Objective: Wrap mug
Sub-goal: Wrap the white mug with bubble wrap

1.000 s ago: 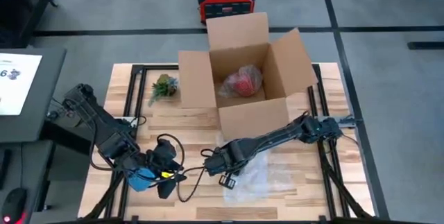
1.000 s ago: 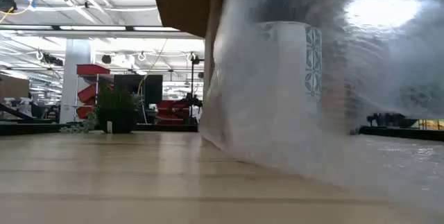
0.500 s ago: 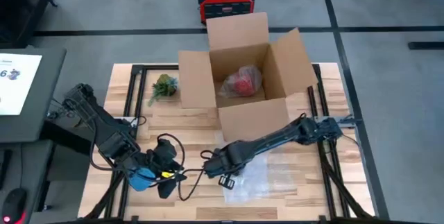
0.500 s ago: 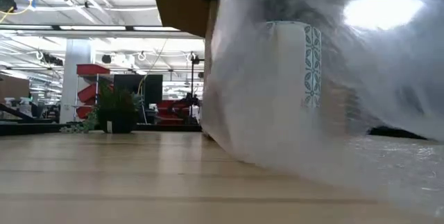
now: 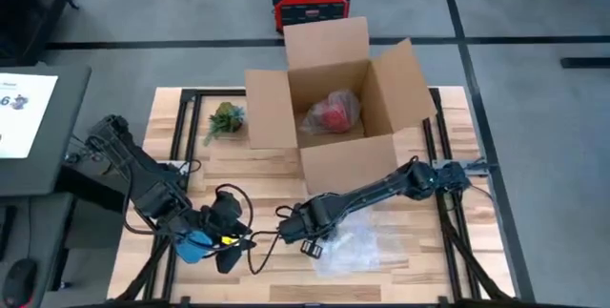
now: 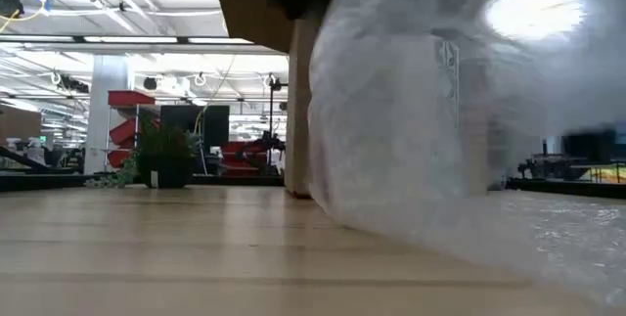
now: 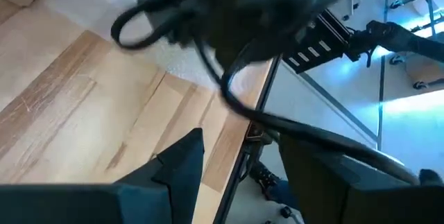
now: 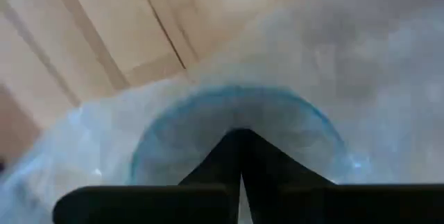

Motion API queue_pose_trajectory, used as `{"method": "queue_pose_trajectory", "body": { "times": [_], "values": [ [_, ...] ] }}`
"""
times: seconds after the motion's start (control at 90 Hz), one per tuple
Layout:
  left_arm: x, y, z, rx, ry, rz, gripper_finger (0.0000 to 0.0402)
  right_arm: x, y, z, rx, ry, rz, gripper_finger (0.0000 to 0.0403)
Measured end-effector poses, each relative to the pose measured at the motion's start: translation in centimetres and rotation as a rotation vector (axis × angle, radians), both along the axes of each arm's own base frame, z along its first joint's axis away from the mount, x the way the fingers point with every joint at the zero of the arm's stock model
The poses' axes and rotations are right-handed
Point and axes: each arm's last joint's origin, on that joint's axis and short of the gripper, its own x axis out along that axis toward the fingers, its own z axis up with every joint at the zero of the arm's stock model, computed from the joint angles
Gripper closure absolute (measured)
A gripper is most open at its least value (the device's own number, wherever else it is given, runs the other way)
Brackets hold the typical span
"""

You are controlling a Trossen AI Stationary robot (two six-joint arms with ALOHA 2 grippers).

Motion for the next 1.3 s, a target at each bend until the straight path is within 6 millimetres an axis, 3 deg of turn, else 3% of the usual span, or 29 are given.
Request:
{"method": "queue_pose_trajectory", "body": {
  "times": [0.144, 0.344, 0.478, 0.611, 0.811, 1.078, 1.211, 1.3],
  "values": [
    [0.0, 0.0, 0.0, 0.002, -0.001, 0.000, 0.0230, -0.7, -0.3, 2.5, 0.021, -0.061, -0.007, 0.0403],
    [0.0, 0.0, 0.0, 0.003, 0.000, 0.000, 0.0230, -1.2, -0.4, 3.9, 0.075, -0.084, -0.023, 0.0403],
    [0.1, 0.2, 0.0, 0.014, -0.014, 0.031, 0.0230, -1.5, 0.3, 3.9, 0.081, -0.083, -0.018, 0.0403],
    [0.5, 0.5, -0.1, 0.032, -0.015, 0.041, 0.0230, -1.0, 0.8, 2.5, 0.056, -0.056, -0.008, 0.0403],
    [0.5, 0.5, -0.2, 0.026, -0.003, 0.036, 0.0230, 0.8, 0.4, -1.7, -0.001, 0.006, -0.010, 0.0403],
    [0.6, 0.5, -0.1, 0.009, -0.005, 0.048, 0.0230, 2.0, 0.6, -5.4, -0.032, 0.051, 0.052, 0.0403],
    [0.6, 0.5, -0.1, 0.002, -0.005, 0.053, 0.0230, 1.9, 0.7, -5.5, -0.021, 0.059, 0.066, 0.0403],
    [0.6, 0.5, -0.1, 0.002, -0.005, 0.053, 0.0230, 1.6, 0.7, -4.3, -0.020, 0.063, 0.071, 0.0403]
  ]
}}
